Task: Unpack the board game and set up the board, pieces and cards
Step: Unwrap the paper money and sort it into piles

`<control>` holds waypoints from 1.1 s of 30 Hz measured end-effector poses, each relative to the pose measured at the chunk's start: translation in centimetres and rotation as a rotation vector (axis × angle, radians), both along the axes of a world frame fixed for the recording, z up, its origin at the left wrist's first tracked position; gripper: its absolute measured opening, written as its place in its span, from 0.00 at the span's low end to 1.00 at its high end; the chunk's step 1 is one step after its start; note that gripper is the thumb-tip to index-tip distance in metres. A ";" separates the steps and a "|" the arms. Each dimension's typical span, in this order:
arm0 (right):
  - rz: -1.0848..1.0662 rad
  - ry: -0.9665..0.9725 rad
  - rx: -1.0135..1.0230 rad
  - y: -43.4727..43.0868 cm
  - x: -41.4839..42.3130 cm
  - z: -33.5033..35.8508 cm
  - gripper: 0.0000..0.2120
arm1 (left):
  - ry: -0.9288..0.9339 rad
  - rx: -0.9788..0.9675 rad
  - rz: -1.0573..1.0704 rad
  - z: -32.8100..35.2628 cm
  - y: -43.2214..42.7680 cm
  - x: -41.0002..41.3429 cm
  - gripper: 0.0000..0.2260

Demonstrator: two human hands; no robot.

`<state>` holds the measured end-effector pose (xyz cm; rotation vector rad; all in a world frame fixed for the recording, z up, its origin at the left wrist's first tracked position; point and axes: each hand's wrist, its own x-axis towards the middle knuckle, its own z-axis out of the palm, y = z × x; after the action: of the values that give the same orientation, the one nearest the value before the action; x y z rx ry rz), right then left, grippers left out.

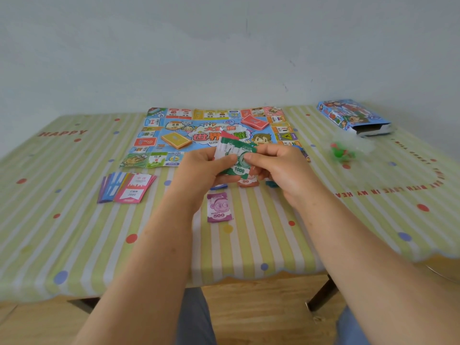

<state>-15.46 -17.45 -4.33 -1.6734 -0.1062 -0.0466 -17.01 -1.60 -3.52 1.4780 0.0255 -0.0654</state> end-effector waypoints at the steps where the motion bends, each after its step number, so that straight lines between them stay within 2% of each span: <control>1: -0.001 0.001 0.001 0.0 0.0 0.0 0.04 | 0.002 -0.001 -0.001 0.0 0.0 0.0 0.04; 7: -0.052 0.022 -0.010 -0.1 0.0 0.1 0.03 | 0.035 -0.055 -0.034 -0.1 -0.1 0.0 0.08; 11: -0.029 0.020 0.008 -0.1 -0.1 0.2 0.01 | 0.017 -0.032 -0.018 0.0 -0.1 -0.2 0.07; 18: 0.006 0.005 0.017 0.0 -0.3 0.3 0.02 | -0.023 0.002 0.030 0.2 -0.1 -0.4 0.04; 25: -0.074 0.030 -0.007 -0.1 0.1 0.2 0.05 | 0.041 -0.046 0.018 0.2 -0.1 -0.2 0.09; 33: -0.010 0.034 0.005 0.1 -0.2 0.2 0.04 | -0.034 0.001 0.069 0.0 0.1 -0.2 0.05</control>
<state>-15.62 -17.38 -4.09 -1.6692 -0.0724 -0.0259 -17.17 -1.54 -3.50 1.4780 0.0486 0.0153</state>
